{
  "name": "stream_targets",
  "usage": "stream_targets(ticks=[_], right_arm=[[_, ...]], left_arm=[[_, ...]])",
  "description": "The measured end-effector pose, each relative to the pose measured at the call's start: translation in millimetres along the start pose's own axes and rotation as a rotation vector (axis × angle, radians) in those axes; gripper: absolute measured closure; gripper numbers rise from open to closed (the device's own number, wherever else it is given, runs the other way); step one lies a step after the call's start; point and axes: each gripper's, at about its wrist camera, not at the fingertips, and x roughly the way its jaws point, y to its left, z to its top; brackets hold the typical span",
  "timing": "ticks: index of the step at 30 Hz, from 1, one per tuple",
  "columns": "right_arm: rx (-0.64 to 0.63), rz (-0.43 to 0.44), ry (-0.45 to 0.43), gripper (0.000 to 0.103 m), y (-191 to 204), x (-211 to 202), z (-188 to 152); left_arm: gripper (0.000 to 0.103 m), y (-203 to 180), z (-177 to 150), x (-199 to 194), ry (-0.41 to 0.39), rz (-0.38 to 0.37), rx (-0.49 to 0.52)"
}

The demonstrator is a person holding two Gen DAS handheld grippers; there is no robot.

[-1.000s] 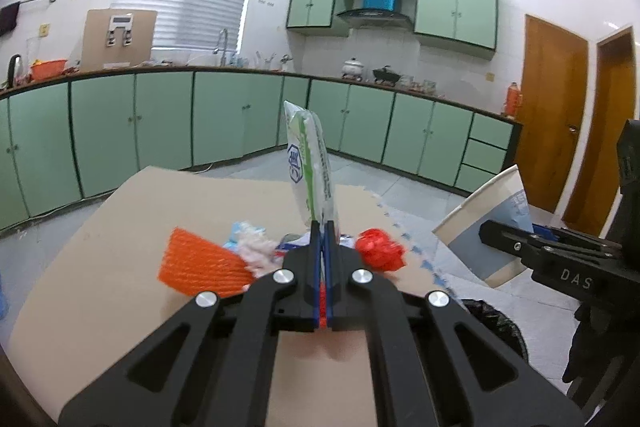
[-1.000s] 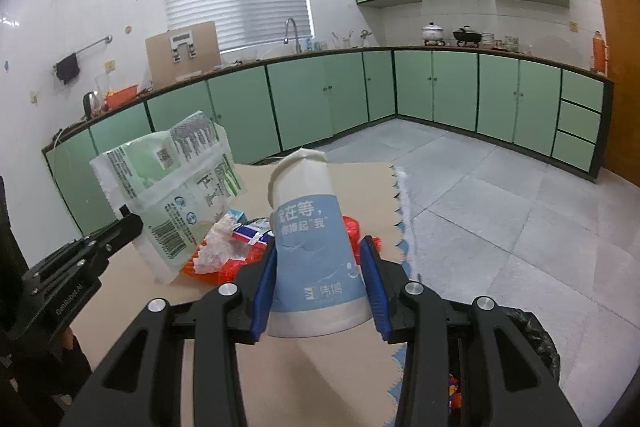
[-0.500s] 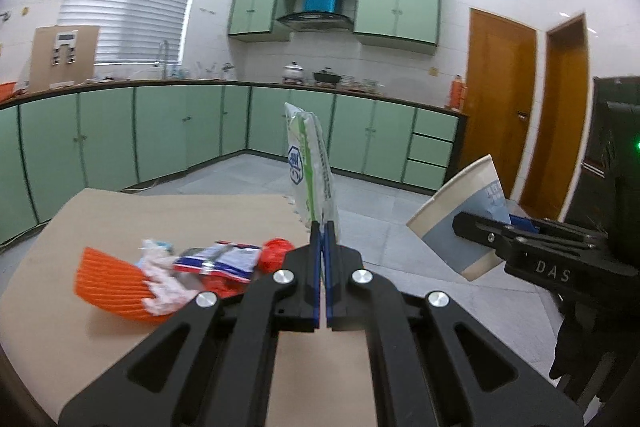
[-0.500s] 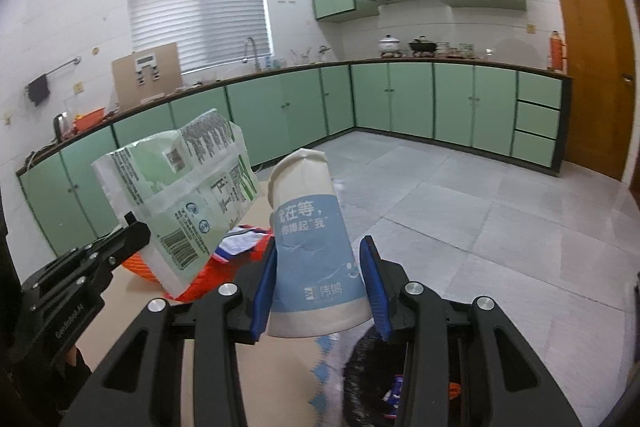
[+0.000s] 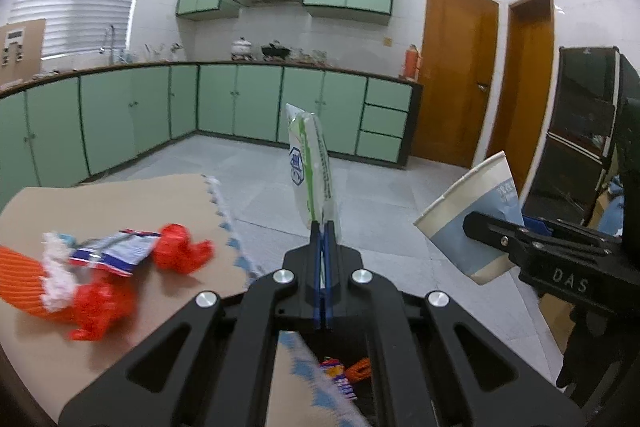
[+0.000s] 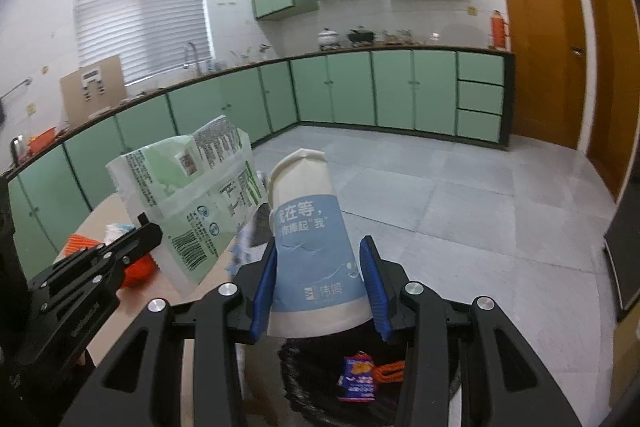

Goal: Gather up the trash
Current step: 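Carry the packet and the paper cup over the black bin with both tools, then open both tools over the bin to drop the packet and cup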

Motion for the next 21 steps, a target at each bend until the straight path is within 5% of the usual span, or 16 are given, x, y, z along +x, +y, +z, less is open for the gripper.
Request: stream_targets(ticks=[9, 21], right_arm=[[0.059, -0.079, 0.067, 0.063, -53, 22, -23], [0.094, -0.112, 0.163, 0.061, -82, 65, -50]], left_arm=[[0.103, -25, -16, 55, 0.095, -0.049, 0.005], [0.101, -28, -42, 101, 0.234, -0.019, 0.012]])
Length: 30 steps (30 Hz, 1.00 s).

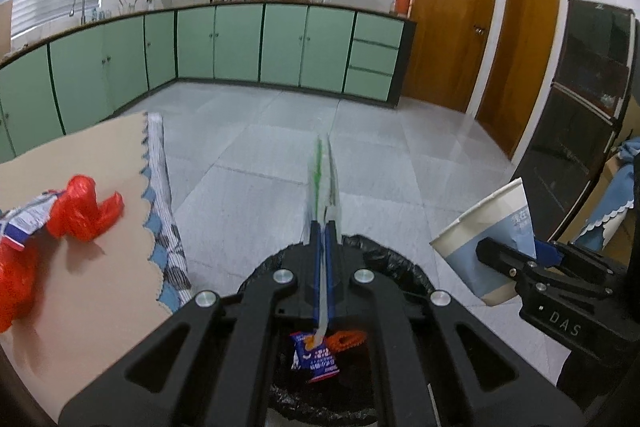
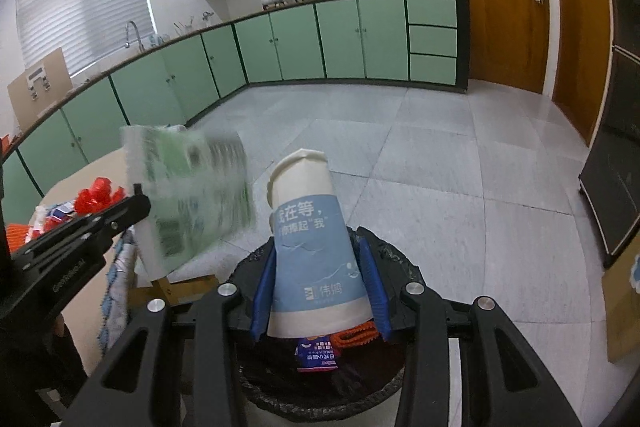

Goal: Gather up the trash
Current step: 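Open both tools over the bin to drop the packet and cup, then move the right tool to the red plastic bag and grasp it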

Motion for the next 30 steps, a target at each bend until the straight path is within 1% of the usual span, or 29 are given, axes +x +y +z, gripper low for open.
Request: stream_targets(ticks=[3, 5, 6, 8, 9, 10, 11, 12, 13, 14, 15, 16, 18, 21, 26, 27, 30], right_arm=[[0.002, -0.007, 0.021, 0.061, -2, 12, 2], [0.007, -0.006, 0.040, 0.059, -4, 19, 1], [0.013, -0.008, 0.052, 0.052, -6, 23, 1], [0.021, -0.011, 0.055, 0.050, -7, 24, -1], [0.022, -0.013, 0.054, 0.047, -7, 23, -1], [0.021, -0.021, 0.046, 0.037, -5, 19, -1], [0.019, -0.034, 0.035, 0.031, -3, 16, -1], [0.015, -0.047, 0.016, 0.024, 1, 10, -1], [0.011, -0.052, 0.003, 0.019, 5, 7, 0], [0.008, -0.056, -0.008, 0.016, 8, 3, 1], [0.006, -0.057, -0.020, 0.012, 10, 0, 3], [0.003, -0.052, -0.036, 0.010, 16, -5, 5], [-0.005, -0.037, -0.059, 0.008, 26, -14, 8], [-0.024, -0.007, -0.096, 0.006, 45, -27, 14], [-0.049, 0.056, -0.143, 0.006, 90, -37, 23], [-0.060, 0.073, -0.152, 0.006, 103, -37, 24], [-0.095, 0.109, -0.161, 0.006, 133, -36, 19]], left_arm=[[0.101, 5, -2, 7, 0.026, 0.007, -0.011], [0.101, 8, -3, 9, 0.037, 0.005, -0.020], [0.101, 10, -4, 8, 0.039, 0.005, -0.023], [0.101, 13, -2, 4, 0.032, 0.007, -0.022], [0.101, 14, 0, 2, 0.027, 0.009, -0.021], [0.100, 16, 1, 0, 0.022, 0.010, -0.022], [0.096, 19, 1, -4, 0.016, 0.012, -0.026], [0.086, 21, 1, -9, 0.009, 0.013, -0.031], [0.080, 25, 2, -15, 0.000, 0.017, -0.038], [0.069, 31, 2, -23, -0.019, 0.026, -0.044], [0.065, 34, 5, -28, -0.030, 0.031, -0.045], [0.065, 38, 5, -35, -0.043, 0.038, -0.046], [0.060, 52, 6, -51, -0.069, 0.062, -0.053], [0.055, 73, 8, -73, -0.102, 0.109, -0.068], [0.050, 117, 3, -107, -0.122, 0.202, -0.094], [0.050, 130, -2, -116, -0.127, 0.234, -0.099], [0.050, 155, -10, -134, -0.132, 0.298, -0.108]])
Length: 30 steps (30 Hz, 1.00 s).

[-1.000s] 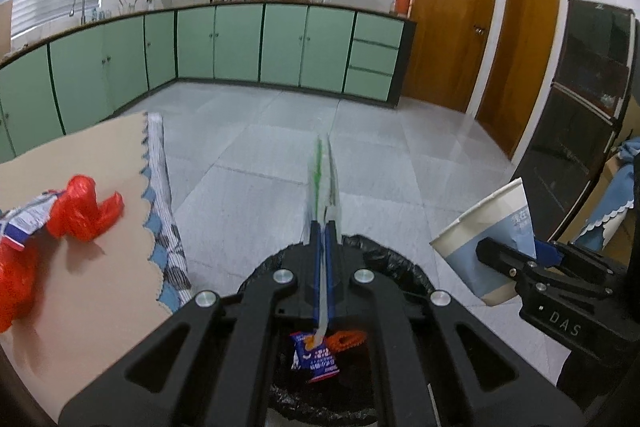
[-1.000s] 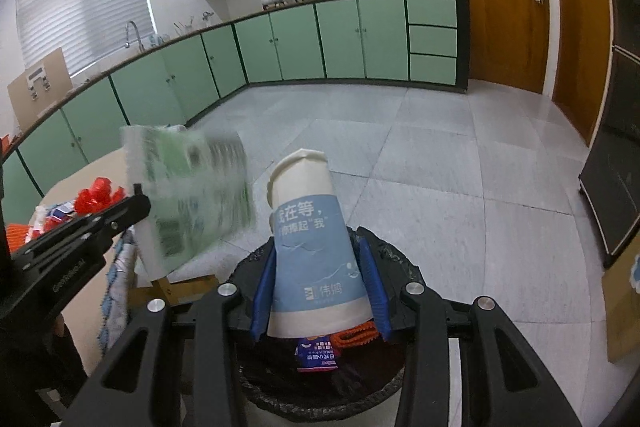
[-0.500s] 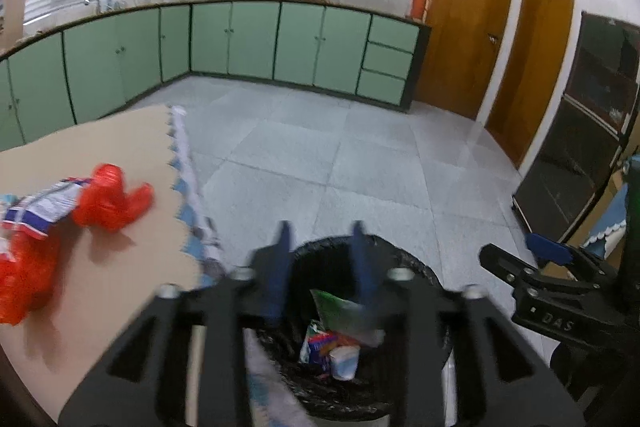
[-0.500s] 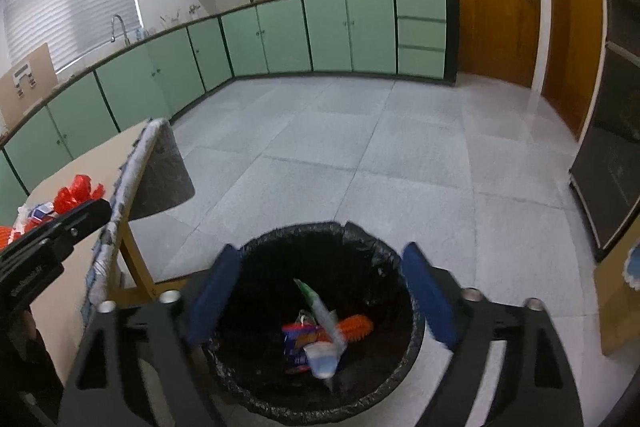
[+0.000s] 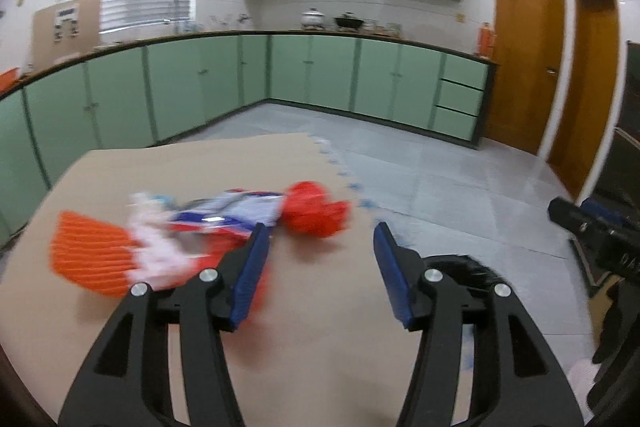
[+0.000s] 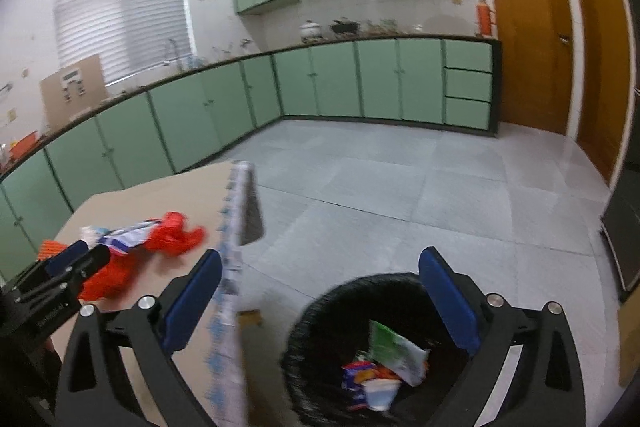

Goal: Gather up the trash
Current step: 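Move the right tool to the red plastic bag and grasp it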

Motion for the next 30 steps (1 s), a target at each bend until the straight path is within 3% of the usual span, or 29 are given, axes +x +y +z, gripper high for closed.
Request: stream_targets(ticks=[7, 10, 19, 30], right_arm=[[-0.081, 0.110, 0.034, 0.006, 80, 28, -11], [-0.119, 0.132, 0.035, 0.006, 105, 41, -17], [-0.173, 0.140, 0.057, 0.016, 138, 92, -5], [-0.169, 0.128, 0.107, 0.024, 153, 128, -1]], left_arm=[[0.050, 71, -12, -18, 0.005, 0.152, -0.031], [0.050, 90, -16, -21, 0.018, 0.183, -0.061], [0.050, 109, -14, -20, 0.016, 0.186, -0.110], [0.050, 110, 14, 21, 0.024, 0.191, -0.117]])
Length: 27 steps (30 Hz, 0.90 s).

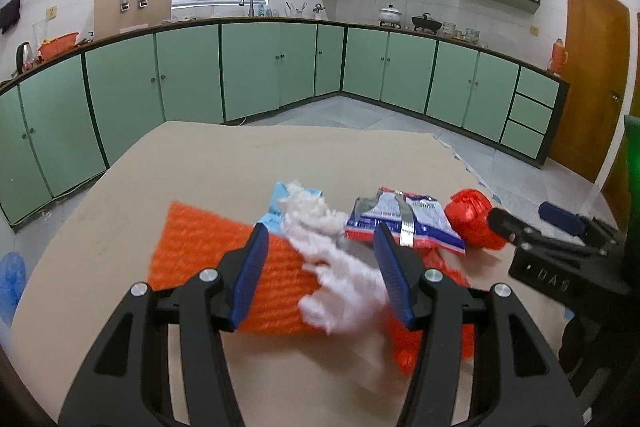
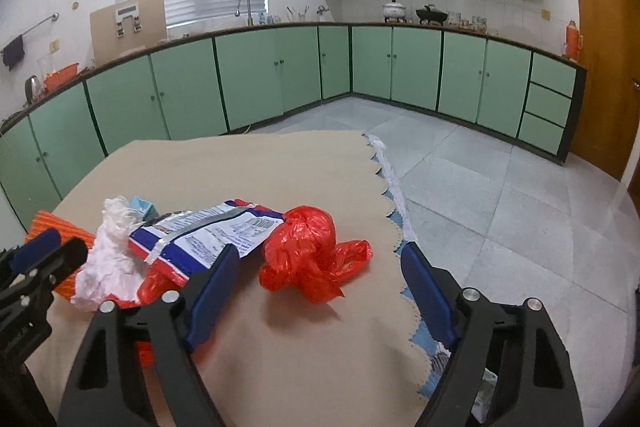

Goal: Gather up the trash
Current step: 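Move the right tool to the red plastic bag and grasp it, then grasp another red plastic bag with the left tool while the right tool holds its red bag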

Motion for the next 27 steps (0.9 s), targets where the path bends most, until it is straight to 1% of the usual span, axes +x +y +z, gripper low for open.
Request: stream_targets(ticks=[5, 6, 8, 10, 12, 13, 15, 18, 25, 27], right_arm=[[0.002, 0.013, 0.053, 0.027, -4, 20, 8], [0.005, 0.019, 0.070, 0.031, -5, 24, 9], [0.017, 0.035, 0.116, 0.040, -5, 35, 9], [0.023, 0.063, 0.155, 0.061, -6, 41, 8], [0.019, 0.072, 0.167, 0.069, -6, 42, 7], [0.017, 0.079, 0.169, 0.077, -6, 41, 6], [0.011, 0.082, 0.165, 0.080, -5, 36, 4], [0.014, 0.077, 0.147, 0.082, -7, 25, 0], [0.051, 0.072, 0.113, 0.084, -16, -1, -6], [0.056, 0.071, 0.112, 0.084, -19, -5, -7]], left_arm=[[0.050, -7, 6, 12, 0.013, -0.002, -0.004], [0.050, -8, 7, 13, 0.014, -0.002, -0.003], [0.050, -9, 7, 15, 0.014, 0.001, 0.003], [0.050, -11, 6, 16, 0.018, 0.005, 0.009], [0.050, -10, 4, 18, 0.023, 0.005, 0.009], [0.050, -10, 3, 18, 0.025, 0.006, 0.008], [0.050, -9, 0, 17, 0.024, 0.005, 0.007], [0.050, -9, 0, 16, 0.022, 0.002, 0.010], [0.050, -13, -7, 9, 0.020, -0.024, 0.031], [0.046, -17, -9, 7, 0.023, -0.033, 0.033]])
